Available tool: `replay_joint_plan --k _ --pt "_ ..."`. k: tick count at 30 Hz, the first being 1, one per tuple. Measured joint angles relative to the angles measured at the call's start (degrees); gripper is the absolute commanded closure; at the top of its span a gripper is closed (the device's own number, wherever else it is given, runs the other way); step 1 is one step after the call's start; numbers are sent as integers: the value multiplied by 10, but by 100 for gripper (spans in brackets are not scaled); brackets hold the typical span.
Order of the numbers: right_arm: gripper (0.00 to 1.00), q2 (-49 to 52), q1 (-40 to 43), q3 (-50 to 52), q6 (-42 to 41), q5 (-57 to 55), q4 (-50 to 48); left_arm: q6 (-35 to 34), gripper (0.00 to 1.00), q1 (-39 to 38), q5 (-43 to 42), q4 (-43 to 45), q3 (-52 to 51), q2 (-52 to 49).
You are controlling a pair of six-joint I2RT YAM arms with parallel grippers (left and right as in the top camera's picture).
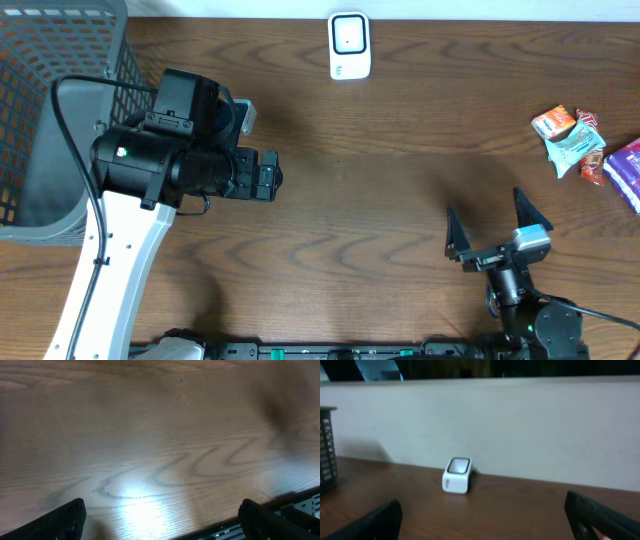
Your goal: Scan the item barcode
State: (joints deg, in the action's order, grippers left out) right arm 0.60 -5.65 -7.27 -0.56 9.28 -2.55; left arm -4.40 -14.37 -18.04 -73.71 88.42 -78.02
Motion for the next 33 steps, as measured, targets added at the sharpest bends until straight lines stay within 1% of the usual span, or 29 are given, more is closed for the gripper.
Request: replay_joint_plan --k 2,7,14,19,33 --pt "1 0 0 24 0 0 -34 0 2 0 0 0 0 0" --pt "1 0 0 56 0 0 -75 0 2 0 0 0 0 0" --pt "1 0 0 67 2 -5 -31 0 2 0 0 0 0 0" --pt "1 0 0 69 2 -21 62 0 2 0 0 0 0 0" --pt "1 1 6 69 2 -35 63 0 2 0 0 0 0 0"
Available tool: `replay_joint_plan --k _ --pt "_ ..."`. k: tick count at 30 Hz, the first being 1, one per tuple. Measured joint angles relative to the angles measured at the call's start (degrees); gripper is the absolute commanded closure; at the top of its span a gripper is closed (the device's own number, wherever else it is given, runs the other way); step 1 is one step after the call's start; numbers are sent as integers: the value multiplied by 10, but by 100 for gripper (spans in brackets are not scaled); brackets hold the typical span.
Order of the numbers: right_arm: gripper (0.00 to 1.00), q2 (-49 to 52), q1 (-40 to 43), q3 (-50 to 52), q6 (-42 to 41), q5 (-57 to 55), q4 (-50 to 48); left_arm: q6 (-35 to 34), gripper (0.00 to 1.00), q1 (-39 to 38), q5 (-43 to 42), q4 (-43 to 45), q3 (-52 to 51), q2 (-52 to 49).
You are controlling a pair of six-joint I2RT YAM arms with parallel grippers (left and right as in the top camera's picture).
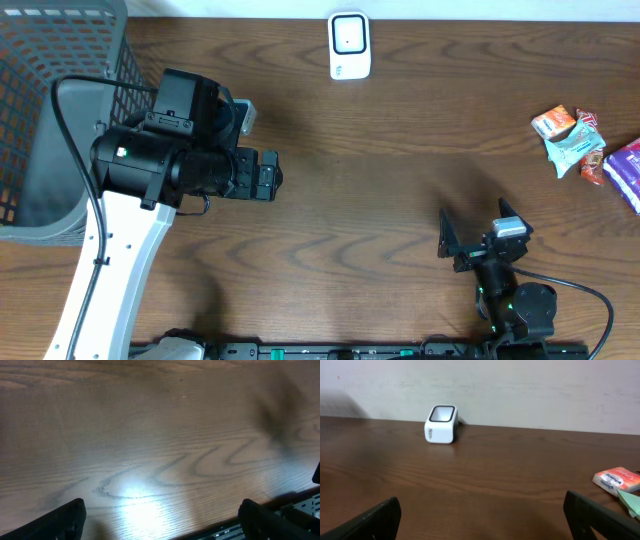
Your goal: Scan the item barcode
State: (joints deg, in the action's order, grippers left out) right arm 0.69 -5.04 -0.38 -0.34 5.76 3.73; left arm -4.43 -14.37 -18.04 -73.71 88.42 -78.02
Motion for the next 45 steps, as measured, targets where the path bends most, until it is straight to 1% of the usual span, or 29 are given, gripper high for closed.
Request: replay_joint_plan --k 39,42,45 --pt "1 0 3 0 0 -2 0 0 2 0 5 5 0 1" --pt "1 0 3 0 0 -2 0 0 2 0 12 9 -5 12" --pt "1 0 3 0 0 -2 0 3 2 0 17 30 -38 46"
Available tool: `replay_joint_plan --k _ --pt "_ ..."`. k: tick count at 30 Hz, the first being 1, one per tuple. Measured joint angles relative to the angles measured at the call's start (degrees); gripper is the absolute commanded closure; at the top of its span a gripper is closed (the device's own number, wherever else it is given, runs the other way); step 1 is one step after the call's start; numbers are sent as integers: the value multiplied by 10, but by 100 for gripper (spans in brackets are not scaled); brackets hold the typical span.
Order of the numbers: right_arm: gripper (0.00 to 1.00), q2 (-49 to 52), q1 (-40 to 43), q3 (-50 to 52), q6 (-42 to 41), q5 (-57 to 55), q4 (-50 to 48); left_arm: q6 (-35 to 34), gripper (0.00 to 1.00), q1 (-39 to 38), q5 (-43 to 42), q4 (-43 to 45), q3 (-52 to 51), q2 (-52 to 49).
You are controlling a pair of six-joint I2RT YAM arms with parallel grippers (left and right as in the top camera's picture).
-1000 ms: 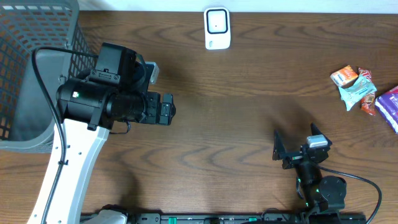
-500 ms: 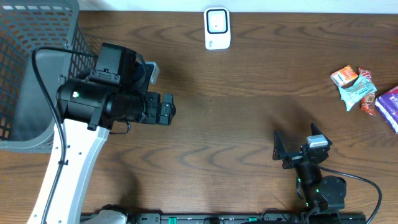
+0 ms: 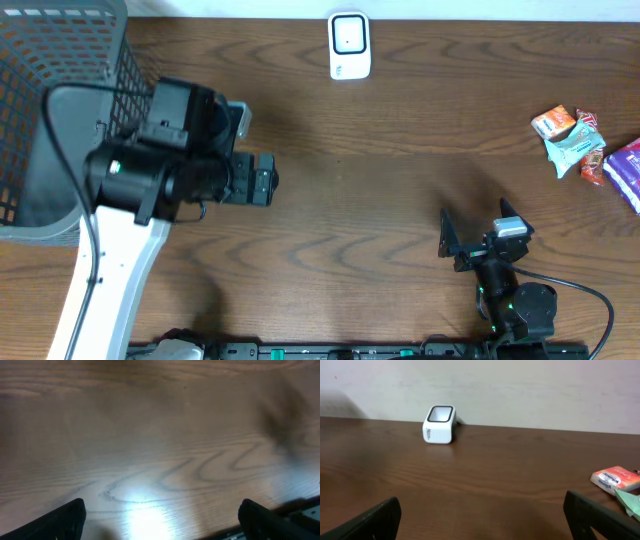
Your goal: Scan the item barcode
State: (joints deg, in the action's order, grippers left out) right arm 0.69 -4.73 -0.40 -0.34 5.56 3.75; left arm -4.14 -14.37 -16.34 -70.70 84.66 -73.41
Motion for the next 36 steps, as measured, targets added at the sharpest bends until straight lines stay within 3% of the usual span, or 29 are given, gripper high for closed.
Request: replay_joint_plan --k 6,12,24,30,36 --pt "1 0 0 0 0 0 -1 19 2 12 2 122 -136 96" --pt "1 0 0 0 0 -1 0 27 2 75 2 211 -307 200" --pt "1 0 0 0 0 -2 0 27 2 133 3 504 -612 474" --pt "1 0 0 0 0 -2 0 27 2 163 2 530 -691 619" --pt "1 0 0 0 0 -2 0 27 2 173 5 586 -718 685"
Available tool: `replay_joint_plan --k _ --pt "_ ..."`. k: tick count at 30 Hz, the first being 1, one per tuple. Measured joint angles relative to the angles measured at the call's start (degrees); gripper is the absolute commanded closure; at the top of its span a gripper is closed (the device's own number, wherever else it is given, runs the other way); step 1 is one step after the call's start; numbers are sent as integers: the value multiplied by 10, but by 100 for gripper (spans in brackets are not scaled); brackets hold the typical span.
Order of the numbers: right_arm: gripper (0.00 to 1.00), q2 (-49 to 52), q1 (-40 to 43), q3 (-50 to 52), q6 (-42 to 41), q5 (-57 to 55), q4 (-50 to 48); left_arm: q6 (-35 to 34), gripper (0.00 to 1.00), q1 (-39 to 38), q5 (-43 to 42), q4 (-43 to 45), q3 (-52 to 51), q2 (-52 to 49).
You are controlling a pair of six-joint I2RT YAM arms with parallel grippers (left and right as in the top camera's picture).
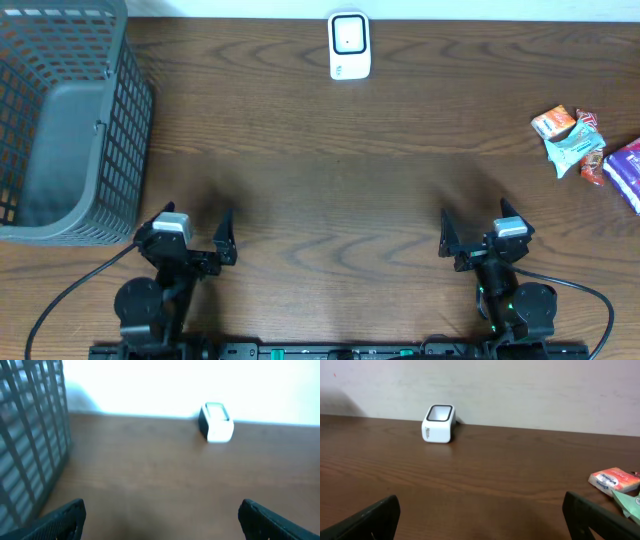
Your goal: Scan the item barcode
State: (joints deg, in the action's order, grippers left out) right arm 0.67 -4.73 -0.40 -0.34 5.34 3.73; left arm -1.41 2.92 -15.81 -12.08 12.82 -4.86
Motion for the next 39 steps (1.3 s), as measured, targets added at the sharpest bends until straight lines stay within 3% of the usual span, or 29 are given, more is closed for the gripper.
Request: replay_joint_plan --k 16,23,29,39 --pt "1 0 0 0 0 0 0 0 2 7 12 201 -116 43" --pt "1 0 0 0 0 0 0 0 2 7 17 196 -125 43" --pt "1 0 0 0 0 0 0 0 2 7 29 126 -123 43" --pt "1 0 0 0 0 0 0 -15 2 -8 97 104 -116 43"
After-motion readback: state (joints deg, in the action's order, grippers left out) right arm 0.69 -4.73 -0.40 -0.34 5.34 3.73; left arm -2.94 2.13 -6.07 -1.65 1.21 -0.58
